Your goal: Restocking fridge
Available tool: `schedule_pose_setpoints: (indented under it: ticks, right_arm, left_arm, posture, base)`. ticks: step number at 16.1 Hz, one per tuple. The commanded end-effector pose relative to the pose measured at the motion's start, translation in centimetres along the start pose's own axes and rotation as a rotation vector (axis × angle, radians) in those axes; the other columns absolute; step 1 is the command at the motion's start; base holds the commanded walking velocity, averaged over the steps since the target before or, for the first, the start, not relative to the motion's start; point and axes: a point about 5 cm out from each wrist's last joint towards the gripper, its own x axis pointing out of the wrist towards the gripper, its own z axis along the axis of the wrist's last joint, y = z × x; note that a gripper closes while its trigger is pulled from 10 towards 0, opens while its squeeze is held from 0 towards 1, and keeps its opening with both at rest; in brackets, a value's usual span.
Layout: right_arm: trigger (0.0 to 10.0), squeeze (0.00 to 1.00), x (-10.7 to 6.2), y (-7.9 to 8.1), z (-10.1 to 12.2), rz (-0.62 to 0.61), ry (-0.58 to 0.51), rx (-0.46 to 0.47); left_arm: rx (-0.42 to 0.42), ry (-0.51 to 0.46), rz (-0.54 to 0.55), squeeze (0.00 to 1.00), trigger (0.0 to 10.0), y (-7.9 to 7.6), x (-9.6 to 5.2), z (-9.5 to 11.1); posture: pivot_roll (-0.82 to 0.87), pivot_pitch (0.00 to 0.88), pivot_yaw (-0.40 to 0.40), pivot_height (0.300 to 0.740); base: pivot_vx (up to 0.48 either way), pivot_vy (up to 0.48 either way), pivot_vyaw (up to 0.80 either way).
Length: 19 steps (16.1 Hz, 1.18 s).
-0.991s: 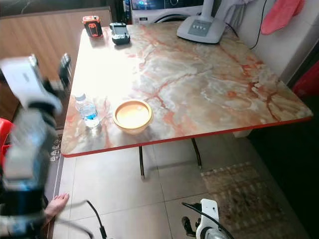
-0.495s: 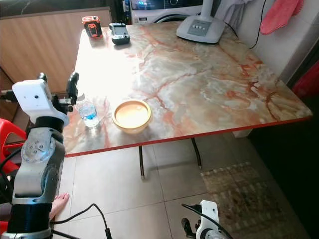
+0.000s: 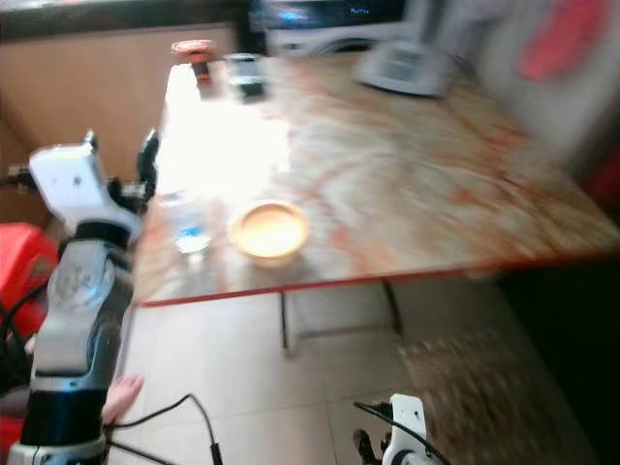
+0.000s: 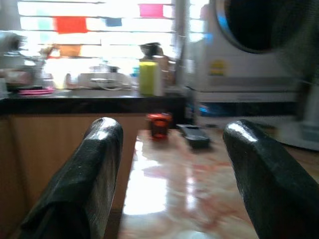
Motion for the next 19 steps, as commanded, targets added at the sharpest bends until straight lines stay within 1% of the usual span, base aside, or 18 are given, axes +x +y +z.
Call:
schedule_pose_setpoints:
  ticks: [1, 2, 6, 7, 9, 11, 12, 13, 15, 16, 17, 18, 19]
  right_arm:
    - [10.0, 0.0, 0.1, 0.4, 0.3, 0.015, -0.006, -0.01]
    - [10.0, 0.0, 0.1, 0.4, 0.2, 0.01, -0.011, 0.02]
    - [10.0, 0.0, 0.1, 0.3, 0.3, 0.008, -0.008, 0.015]
    - [10.0, 0.0, 0.1, 0.3, 0.3, 0.01, -0.007, 0.014]
    - [10.0, 0.0, 0.1, 0.3, 0.3, 0.011, -0.005, 0.012]
    - [10.0, 0.0, 0.1, 0.3, 0.4, 0.014, -0.002, 0.005]
    - [10.0, 0.0, 0.1, 0.3, 0.4, 0.015, -0.001, 0.004]
    - [10.0, 0.0, 0.1, 0.4, 0.4, 0.016, 0.0, 0.003]
    - [10.0, 0.0, 0.1, 0.4, 0.4, 0.017, 0.001, 0.002]
    - [10.0, 0.0, 0.1, 0.4, 0.4, 0.017, 0.004, 0.0]
    - [10.0, 0.0, 0.1, 0.4, 0.4, 0.018, 0.005, -0.001]
    - [10.0, 0.0, 0.1, 0.4, 0.4, 0.02, 0.01, -0.007]
    - [10.0, 0.0, 0.1, 0.4, 0.4, 0.021, 0.012, -0.008]
  left_arm:
    - [0.013, -0.014, 0.012, 0.0, 10.0, 0.3, 0.0, 0.3]
    - [0.01, -0.014, 0.01, 0.0, 10.0, 0.2, 0.0, 0.3]
    - [-0.002, -0.005, -0.004, 0.0, 10.0, -0.1, 0.1, 0.2]
    - [-0.01, 0.012, -0.074, 0.0, 10.0, -0.9, 0.2, 0.2]
    - [-0.027, 0.021, -0.143, 0.0, 10.0, -1.6, 0.2, 0.4]
    - [-0.044, 0.031, -0.146, 0.0, 10.0, -1.9, 0.8, 1.0]
    - [-0.022, 0.057, -0.174, 0.0, 10.0, -2.3, 1.2, 1.4]
    - [-0.001, 0.121, -0.212, 0.0, 10.0, -3.0, 2.2, 2.0]
    - [0.013, 0.201, -0.287, 0.0, 10.0, -3.5, 3.5, 3.1]
    - [-0.043, 0.317, -0.371, 0.0, 10.0, -3.9, 4.2, 3.9]
    - [-0.039, 0.341, -0.391, 0.0, 10.0, -3.8, 4.4, 4.2]
    - [-0.054, 0.388, -0.364, 0.0, 10.0, -3.1, 5.2, 5.0]
    - [-0.069, 0.407, -0.353, 0.0, 10.0, -2.8, 5.7, 5.3]
  posture:
    - [0.01, 0.098, 0.014, 0.74]
    - [0.01, 0.098, 0.014, 0.74]
    - [0.01, 0.11, 0.011, 0.74]
    - [0.02, 0.111, 0.01, 0.74]
    - [0.02, 0.112, 0.01, 0.74]
    - [0.03, 0.117, 0.008, 0.74]
    - [0.03, 0.117, 0.009, 0.74]
    - [0.03, 0.119, 0.007, 0.74]
    - [0.03, 0.119, 0.009, 0.74]
    - [0.04, 0.117, 0.011, 0.74]
    - [0.04, 0.114, 0.013, 0.74]
    - [0.04, 0.114, 0.014, 0.74]
    - [0.05, 0.11, 0.014, 0.74]
  base:
    - [0.307, 0.0, 0.8]
    - [0.307, 0.0, 0.0]
    - [0.311, 0.0, 0.0]
    - [0.0, 0.0, 0.0]
    - [0.0, 0.0, 0.0]
    - [0.0, 0.0, 0.0]
    - [0.0, 0.0, 0.0]
    - [0.0, 0.0, 0.0]
    - [0.0, 0.0, 0.0]
    - [0.0, 0.0, 0.0]
    - [0.0, 0.0, 0.0]
    - [0.0, 0.0, 0.0]
    - [0.0, 0.0, 0.0]
